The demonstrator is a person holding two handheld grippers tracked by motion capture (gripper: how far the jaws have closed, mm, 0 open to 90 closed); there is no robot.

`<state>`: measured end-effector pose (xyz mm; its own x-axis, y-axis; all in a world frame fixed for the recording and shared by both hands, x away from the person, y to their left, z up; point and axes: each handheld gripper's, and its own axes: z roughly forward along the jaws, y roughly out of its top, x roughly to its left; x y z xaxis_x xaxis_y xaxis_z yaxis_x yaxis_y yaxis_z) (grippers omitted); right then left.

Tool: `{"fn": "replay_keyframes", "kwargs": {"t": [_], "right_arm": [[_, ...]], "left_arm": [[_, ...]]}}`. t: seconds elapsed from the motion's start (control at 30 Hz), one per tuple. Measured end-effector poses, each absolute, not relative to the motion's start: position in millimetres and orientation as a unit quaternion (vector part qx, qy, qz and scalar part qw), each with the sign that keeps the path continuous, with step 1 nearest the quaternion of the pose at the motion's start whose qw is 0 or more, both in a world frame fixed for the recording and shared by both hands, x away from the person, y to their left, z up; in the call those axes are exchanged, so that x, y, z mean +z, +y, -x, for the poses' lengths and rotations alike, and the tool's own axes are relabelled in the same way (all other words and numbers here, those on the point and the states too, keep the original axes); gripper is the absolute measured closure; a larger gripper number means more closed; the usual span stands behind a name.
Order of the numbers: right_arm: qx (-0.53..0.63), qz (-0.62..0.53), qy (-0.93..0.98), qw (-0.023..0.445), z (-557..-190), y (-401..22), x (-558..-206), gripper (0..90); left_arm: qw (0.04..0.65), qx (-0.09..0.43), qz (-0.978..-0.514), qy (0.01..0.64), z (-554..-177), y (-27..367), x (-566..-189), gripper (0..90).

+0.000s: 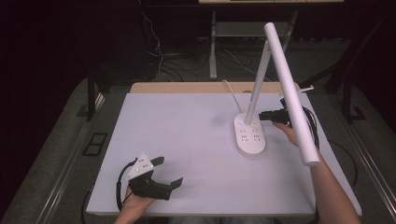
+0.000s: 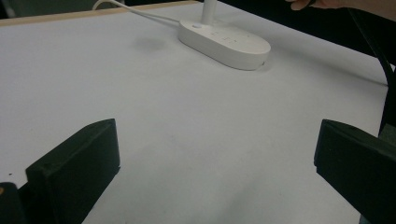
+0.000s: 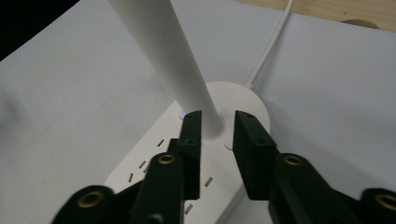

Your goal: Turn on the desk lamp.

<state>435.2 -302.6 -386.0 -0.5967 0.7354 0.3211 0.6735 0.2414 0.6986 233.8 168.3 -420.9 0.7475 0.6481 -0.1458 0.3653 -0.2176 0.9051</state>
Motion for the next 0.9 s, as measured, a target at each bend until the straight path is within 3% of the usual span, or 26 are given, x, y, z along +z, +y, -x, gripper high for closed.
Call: {"fn": "replay_keyframes", "kwargs": {"t": [0.13, 0.27, 0.9], "right_arm": [[0.423, -0.452, 0.785, 0.028, -439.7, -302.2, -391.4, 84.9], [0.418, -0.454, 0.786, 0.024, -443.6, -300.7, -397.1, 88.9], [0.411, -0.464, 0.785, 0.010, -456.5, -292.9, -418.7, 89.2]], "left_arm": [[0.531, 0.132, -0.769, 0.329, -233.8, 168.1, -421.0, 0.0], [0.531, 0.132, -0.769, 0.330, -233.7, 167.9, -421.0, 0.0], [0.530, 0.132, -0.771, 0.329, -233.3, 167.8, -421.0, 0.0]]}}
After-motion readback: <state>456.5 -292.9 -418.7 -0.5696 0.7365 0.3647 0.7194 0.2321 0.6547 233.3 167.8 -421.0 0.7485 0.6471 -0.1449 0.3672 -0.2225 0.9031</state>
